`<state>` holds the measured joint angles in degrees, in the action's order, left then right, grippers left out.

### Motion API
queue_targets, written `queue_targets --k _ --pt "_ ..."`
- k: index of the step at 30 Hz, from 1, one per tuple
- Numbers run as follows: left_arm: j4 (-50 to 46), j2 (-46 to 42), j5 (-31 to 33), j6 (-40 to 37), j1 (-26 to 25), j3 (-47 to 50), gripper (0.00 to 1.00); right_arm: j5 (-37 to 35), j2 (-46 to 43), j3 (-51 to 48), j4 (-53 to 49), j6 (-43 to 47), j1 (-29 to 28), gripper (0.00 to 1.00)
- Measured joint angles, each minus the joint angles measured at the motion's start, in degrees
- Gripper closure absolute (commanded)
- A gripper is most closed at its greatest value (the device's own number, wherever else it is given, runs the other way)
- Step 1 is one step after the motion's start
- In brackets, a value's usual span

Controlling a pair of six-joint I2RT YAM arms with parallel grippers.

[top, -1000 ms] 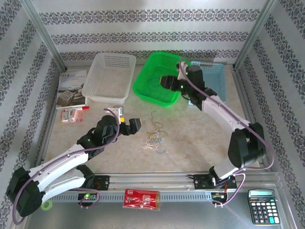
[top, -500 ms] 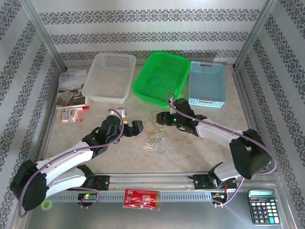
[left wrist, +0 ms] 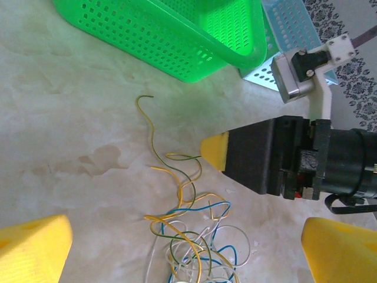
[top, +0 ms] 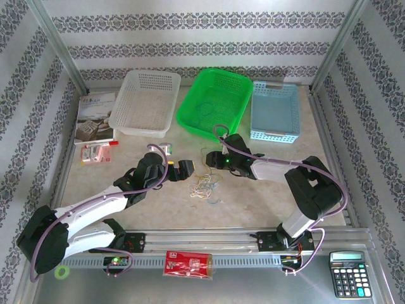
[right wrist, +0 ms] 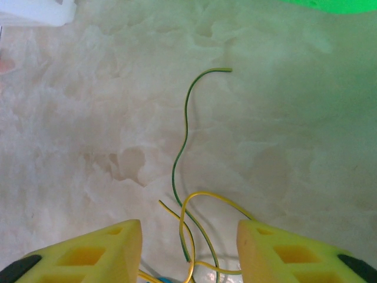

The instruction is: Untangle the cables

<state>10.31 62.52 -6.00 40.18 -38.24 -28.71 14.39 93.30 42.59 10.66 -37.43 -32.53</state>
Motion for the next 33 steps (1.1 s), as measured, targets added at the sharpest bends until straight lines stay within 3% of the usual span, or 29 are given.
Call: queue_targets --k 9,12,16,24,33 --pt "2.19 0.79 -0.92 0.52 0.0 0.09 0.0 0.42 3.1 0.22 2.56 -1.4 0.0 0.66" --pt "2.4 0.81 -1.11 0.68 0.0 0.11 0.0 0.74 3.78 0.55 2.99 -1.6 0.0 0.77" --pt "2.97 0.81 -1.11 0.68 0.0 0.44 0.0 1.55 3.91 0.68 3.37 -1.68 0.0 1.0" --pt "3.48 1.27 -1.09 0.66 0.0 0.98 0.0 2.75 2.4 0.76 3.72 -1.86 0.07 1.0" --pt "3.48 1.22 -0.85 -0.92 0.0 0.98 0.0 4.63 -10.32 1.2 0.94 -1.66 0.07 1.0"
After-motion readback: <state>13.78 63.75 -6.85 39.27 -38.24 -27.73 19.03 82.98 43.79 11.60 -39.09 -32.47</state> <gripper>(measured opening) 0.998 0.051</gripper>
